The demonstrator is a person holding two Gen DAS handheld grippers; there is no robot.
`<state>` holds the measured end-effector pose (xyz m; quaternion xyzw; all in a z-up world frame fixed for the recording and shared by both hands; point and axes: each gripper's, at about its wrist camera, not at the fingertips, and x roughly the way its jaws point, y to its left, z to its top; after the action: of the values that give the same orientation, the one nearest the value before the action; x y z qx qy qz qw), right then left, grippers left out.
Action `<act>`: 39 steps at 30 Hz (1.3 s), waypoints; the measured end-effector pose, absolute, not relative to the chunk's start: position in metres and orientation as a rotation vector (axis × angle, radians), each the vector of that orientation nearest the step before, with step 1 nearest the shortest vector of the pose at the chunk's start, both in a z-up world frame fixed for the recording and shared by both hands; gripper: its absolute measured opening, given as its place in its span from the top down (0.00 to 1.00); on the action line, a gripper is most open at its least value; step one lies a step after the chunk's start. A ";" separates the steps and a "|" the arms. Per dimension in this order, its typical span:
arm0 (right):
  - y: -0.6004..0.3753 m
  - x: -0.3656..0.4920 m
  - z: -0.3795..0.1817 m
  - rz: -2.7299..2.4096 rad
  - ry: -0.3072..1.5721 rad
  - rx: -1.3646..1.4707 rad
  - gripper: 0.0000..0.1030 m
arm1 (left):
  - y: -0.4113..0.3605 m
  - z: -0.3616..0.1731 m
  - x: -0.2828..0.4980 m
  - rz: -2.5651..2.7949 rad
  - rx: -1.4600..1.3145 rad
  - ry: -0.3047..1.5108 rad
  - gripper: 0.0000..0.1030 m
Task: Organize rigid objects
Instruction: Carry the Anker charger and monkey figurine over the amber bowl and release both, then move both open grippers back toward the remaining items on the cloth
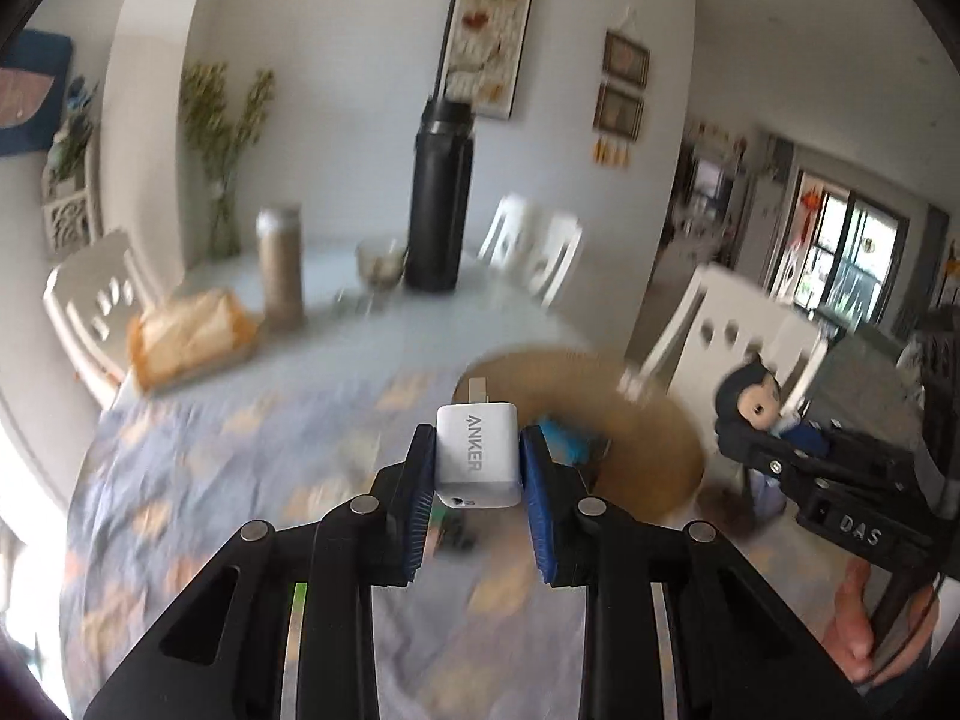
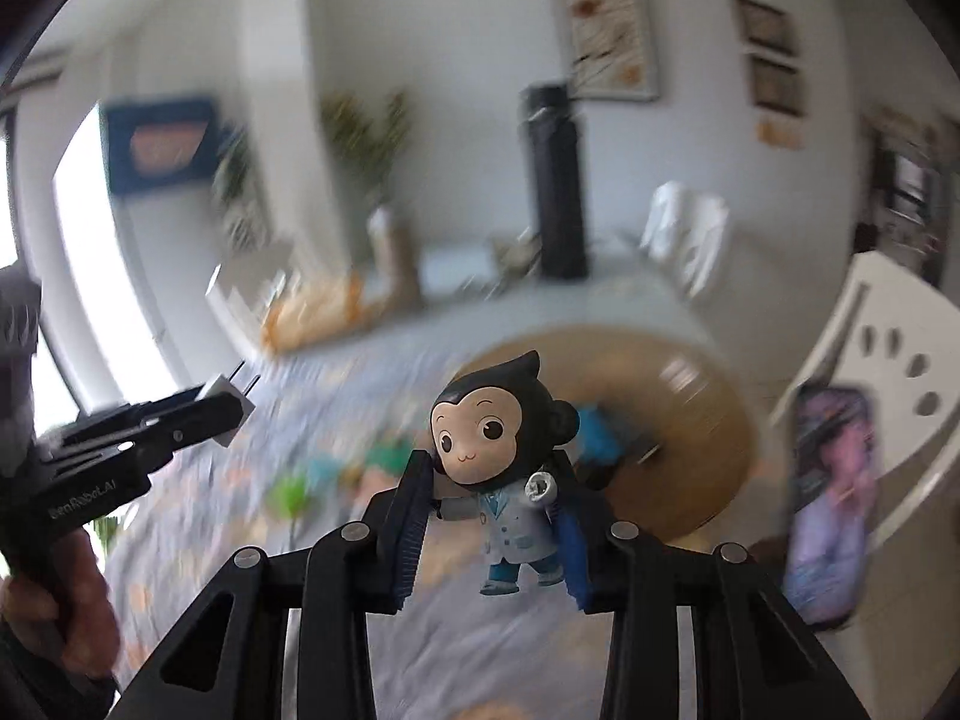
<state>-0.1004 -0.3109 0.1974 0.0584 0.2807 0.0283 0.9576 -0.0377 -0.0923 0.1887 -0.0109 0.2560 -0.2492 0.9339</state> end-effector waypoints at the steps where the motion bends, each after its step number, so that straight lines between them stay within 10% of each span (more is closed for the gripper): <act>1: -0.316 -0.099 0.204 0.036 0.556 0.119 0.64 | -0.097 0.191 -0.033 -0.522 -0.039 0.523 0.76; 20: -0.383 -0.016 0.115 -0.173 0.897 0.289 0.64 | -0.199 0.087 0.030 -0.578 -0.029 0.736 0.76; 28: -0.371 -0.053 0.159 -0.221 0.710 0.222 0.41 | -0.152 0.128 0.007 -0.583 -0.107 0.671 0.52; 39: -0.285 -0.095 0.198 0.110 0.606 0.170 0.40 | -0.011 0.186 -0.069 -0.311 -0.164 0.421 0.24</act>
<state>-0.0946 -0.2848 0.1976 0.0837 0.2979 0.0543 0.9494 -0.0694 -0.0112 0.1859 -0.0812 0.2081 -0.1537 0.9625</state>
